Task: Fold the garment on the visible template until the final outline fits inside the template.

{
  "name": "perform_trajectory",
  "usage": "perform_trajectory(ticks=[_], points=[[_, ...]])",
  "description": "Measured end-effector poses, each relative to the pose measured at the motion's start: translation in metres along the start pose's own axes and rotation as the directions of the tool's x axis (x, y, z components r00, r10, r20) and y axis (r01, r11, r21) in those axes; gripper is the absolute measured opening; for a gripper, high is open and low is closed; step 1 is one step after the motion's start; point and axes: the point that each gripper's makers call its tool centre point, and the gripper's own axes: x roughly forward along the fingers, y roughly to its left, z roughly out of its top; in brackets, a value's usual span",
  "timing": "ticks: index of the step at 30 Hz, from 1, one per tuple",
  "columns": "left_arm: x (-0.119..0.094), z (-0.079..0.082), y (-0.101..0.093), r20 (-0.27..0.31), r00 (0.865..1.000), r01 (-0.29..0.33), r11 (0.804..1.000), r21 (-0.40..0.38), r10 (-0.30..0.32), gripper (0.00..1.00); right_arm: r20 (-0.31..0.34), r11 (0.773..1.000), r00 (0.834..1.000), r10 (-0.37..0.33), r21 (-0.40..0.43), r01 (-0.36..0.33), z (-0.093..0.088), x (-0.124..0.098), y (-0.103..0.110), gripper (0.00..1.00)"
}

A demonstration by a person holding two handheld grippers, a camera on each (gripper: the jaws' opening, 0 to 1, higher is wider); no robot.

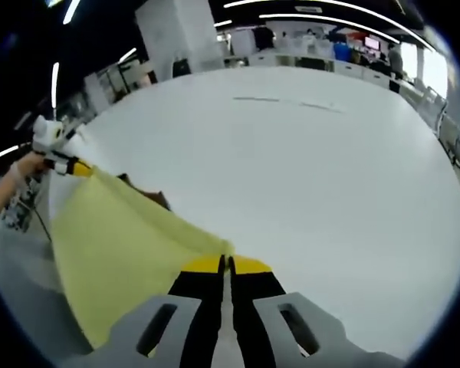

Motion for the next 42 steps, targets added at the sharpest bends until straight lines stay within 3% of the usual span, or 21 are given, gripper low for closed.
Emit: perform_trajectory(ticks=[15,27,42], points=[[0.0067,-0.0076,0.0011,-0.047,0.999,-0.016,0.999,0.044,0.018,0.0,-0.053,0.997,0.998,-0.033,-0.068,0.029,-0.0083,0.0088,0.0008,0.04],[0.0086,-0.0092,0.0012,-0.069,0.997,-0.023,0.996,0.09,0.029,0.01,-0.057,0.998,0.998,-0.033,-0.059,0.029,-0.0094,0.0102,-0.0003,0.04],[0.0017,-0.0012,-0.0001,-0.061,0.996,-0.053,0.987,0.151,0.063,0.15,-0.035,0.986,0.996,-0.084,-0.144,0.079,-0.0015,0.0043,-0.0015,0.11]])
